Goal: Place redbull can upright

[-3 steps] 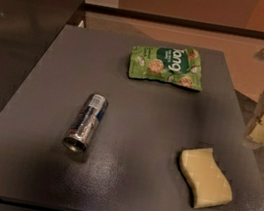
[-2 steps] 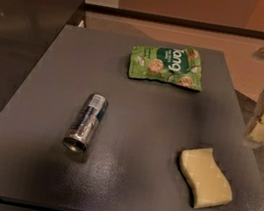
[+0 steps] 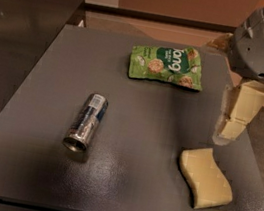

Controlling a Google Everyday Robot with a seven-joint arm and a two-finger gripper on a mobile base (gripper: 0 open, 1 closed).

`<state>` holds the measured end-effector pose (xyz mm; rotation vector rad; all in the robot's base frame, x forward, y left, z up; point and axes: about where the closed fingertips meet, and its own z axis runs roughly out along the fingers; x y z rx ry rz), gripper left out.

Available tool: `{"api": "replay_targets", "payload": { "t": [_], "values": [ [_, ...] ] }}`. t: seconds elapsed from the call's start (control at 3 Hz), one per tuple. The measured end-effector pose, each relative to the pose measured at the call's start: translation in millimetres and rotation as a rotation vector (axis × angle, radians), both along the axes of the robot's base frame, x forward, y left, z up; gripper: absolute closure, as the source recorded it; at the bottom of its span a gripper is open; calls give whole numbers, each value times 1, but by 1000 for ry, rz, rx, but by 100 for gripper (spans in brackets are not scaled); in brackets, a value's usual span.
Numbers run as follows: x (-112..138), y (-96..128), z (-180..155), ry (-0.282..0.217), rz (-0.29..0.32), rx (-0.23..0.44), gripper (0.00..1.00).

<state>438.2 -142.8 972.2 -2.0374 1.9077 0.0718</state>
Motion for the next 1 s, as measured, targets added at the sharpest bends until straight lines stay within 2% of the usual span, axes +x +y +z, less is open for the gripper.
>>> {"api": "replay_targets", "payload": {
  "t": [0.33,0.67,1.0],
  "values": [
    [-6,47,-7,-13,218,33,0],
    [-19,100,-13,-48,446,31,0],
    [-29,144,-23,-80,623,4,0]
  ]
}}
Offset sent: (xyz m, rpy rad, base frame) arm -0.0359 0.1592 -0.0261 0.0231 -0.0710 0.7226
